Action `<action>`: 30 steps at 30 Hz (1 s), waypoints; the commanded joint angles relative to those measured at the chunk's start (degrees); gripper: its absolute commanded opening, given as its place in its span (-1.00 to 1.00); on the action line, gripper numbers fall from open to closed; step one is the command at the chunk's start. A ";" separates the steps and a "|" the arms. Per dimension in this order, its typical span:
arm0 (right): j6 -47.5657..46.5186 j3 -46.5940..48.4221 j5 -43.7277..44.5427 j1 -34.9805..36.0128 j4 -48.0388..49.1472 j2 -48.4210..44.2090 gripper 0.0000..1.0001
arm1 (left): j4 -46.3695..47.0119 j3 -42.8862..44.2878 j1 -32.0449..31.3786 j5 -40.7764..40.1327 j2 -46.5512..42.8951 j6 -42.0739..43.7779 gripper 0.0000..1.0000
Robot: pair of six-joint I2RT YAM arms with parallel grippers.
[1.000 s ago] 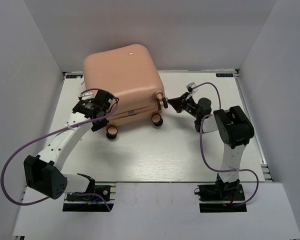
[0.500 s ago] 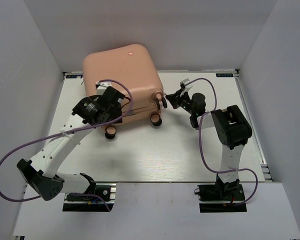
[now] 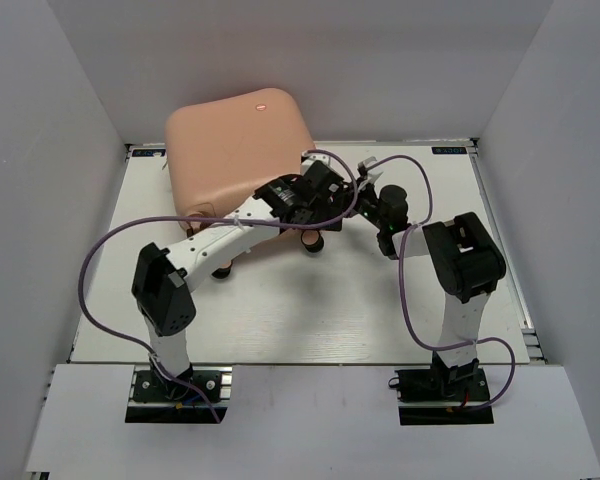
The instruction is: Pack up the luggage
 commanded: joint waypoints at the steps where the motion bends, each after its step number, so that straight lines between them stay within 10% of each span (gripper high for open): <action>1: -0.65 0.82 4.73 -0.69 -0.98 -2.75 -1.00 | 6.73 1.64 0.06 0.85 -0.81 -3.35 1.00; 19: -0.03 -0.07 4.91 -1.13 -1.25 -2.93 -1.00 | -5.03 17.45 -1.00 -19.27 14.84 -15.56 0.97; 22: 0.14 -0.24 4.82 -1.13 -0.81 -2.58 -1.00 | -3.65 13.17 -0.47 -19.81 12.74 -17.41 0.49; 25: 0.76 -0.42 4.38 -1.13 -0.11 -2.49 -1.00 | -3.02 10.52 -0.29 -20.43 12.12 -18.03 -0.37; 26: 0.76 -0.59 4.12 -1.04 0.15 -2.49 -1.00 | -4.33 11.04 -0.38 -20.43 12.20 -17.51 -0.93; 30: 0.32 -0.33 3.85 -0.69 -1.77 -3.11 -1.00 | -6.27 10.96 -1.16 -19.72 10.55 -15.14 -1.00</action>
